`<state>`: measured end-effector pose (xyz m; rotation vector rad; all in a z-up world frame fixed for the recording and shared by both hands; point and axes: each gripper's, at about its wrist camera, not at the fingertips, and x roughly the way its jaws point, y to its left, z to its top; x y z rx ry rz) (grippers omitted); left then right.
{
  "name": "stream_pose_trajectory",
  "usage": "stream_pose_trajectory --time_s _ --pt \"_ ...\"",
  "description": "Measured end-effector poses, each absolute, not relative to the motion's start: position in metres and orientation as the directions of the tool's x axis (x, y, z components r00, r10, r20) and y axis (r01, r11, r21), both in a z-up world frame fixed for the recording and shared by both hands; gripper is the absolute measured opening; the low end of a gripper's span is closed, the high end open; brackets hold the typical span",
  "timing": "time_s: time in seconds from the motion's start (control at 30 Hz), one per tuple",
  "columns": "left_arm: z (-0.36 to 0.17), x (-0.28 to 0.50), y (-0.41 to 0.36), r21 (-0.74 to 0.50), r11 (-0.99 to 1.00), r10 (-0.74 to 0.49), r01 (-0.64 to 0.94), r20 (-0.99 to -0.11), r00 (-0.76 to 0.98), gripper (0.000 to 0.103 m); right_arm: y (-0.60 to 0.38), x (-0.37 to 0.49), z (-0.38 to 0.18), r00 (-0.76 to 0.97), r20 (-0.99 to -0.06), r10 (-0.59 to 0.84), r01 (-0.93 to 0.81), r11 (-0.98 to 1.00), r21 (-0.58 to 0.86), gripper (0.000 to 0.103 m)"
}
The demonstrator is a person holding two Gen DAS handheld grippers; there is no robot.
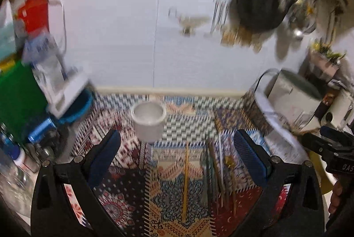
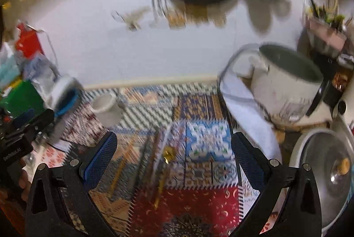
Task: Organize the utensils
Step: 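Grasp the gold spoon with the right tool while the left tool grasps a thin dark stick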
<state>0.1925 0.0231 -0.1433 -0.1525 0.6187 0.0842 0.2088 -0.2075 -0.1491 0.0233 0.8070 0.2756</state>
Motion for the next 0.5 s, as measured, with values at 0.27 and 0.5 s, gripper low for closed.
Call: stream_pose_trajectory --time_s 0.27,0.5 --pt "-0.213 0.243 0.016 -0.079 0.987 0.039 -0.141 -0.731 0.681 0.102 -0.208 0.254 -0.220 0.475 -0.859 0.190 -0.165 0.978 0.126 0.101" --pt "-0.252 0.280 -0.003 -0.110 0.991 -0.042 -0.079 -0.799 0.599 0.102 -0.204 0.275 -0.267 0.347 -0.910 0.228 -0.138 0.972 0.191 0.096"
